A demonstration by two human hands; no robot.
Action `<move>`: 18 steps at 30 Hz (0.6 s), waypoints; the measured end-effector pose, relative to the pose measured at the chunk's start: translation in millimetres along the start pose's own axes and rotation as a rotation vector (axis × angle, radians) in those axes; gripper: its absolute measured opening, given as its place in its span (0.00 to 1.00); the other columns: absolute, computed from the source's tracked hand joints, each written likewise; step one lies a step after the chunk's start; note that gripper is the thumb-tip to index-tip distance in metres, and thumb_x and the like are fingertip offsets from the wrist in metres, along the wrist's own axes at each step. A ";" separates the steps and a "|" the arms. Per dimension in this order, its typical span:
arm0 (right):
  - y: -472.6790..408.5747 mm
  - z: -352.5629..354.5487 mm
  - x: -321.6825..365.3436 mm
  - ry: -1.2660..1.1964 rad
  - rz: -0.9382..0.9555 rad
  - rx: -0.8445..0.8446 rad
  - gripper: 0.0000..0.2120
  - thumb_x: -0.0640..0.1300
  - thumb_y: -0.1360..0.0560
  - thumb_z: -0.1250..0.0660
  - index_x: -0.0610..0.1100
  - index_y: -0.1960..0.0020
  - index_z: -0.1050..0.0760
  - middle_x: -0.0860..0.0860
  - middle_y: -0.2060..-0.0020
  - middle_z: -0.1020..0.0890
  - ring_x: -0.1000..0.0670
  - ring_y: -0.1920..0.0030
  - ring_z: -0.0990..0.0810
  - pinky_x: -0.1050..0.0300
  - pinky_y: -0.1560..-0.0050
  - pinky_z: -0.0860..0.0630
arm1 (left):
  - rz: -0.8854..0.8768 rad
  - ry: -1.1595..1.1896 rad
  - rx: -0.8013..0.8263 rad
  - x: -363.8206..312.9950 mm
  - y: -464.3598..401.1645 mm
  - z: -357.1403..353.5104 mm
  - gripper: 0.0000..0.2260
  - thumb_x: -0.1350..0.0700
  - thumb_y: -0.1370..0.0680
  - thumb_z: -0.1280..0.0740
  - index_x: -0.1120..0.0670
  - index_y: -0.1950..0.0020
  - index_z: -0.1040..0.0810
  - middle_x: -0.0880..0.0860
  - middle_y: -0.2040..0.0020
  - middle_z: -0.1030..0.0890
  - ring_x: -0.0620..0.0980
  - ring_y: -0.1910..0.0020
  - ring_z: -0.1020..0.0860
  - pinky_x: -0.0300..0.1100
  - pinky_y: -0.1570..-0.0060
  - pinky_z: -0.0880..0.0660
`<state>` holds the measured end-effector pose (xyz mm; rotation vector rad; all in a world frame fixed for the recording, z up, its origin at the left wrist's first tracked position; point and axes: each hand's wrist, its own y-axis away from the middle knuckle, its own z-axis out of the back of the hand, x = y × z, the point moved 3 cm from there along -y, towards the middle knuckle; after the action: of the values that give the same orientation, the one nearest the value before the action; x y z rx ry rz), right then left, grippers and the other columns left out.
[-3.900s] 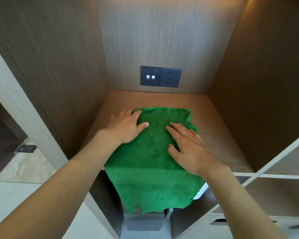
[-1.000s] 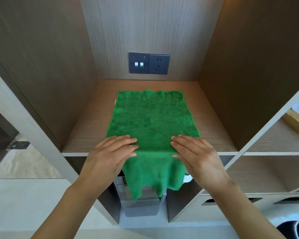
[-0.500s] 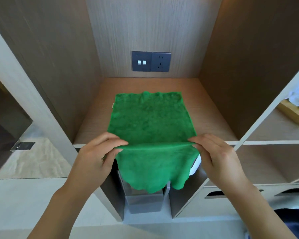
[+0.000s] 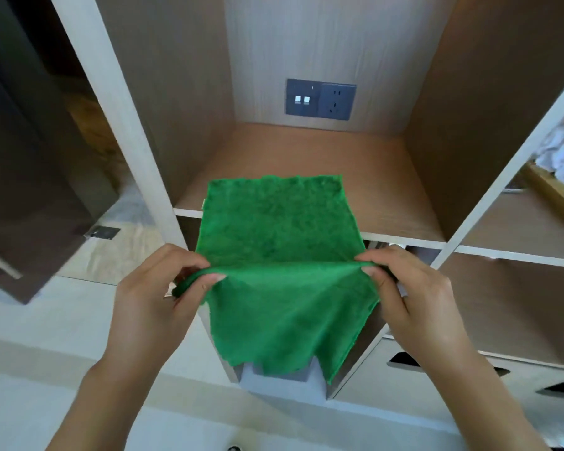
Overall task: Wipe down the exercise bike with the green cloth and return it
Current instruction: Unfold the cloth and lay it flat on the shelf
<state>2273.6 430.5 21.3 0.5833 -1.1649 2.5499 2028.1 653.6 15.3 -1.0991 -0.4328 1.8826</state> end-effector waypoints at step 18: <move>-10.1 32.1 -31.6 -0.059 -0.025 0.042 0.10 0.33 0.19 0.31 0.43 0.44 0.15 0.57 0.50 0.15 0.59 0.48 0.18 0.65 0.46 0.23 | -0.015 -0.018 0.021 -26.0 -10.8 -31.5 0.07 0.61 0.18 0.33 0.53 0.43 0.16 0.43 0.49 0.19 0.39 0.47 0.21 0.28 0.49 0.29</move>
<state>2313.4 409.8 32.2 0.6834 -1.1185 2.5582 2065.4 633.9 18.7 -1.0632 -0.4295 1.8812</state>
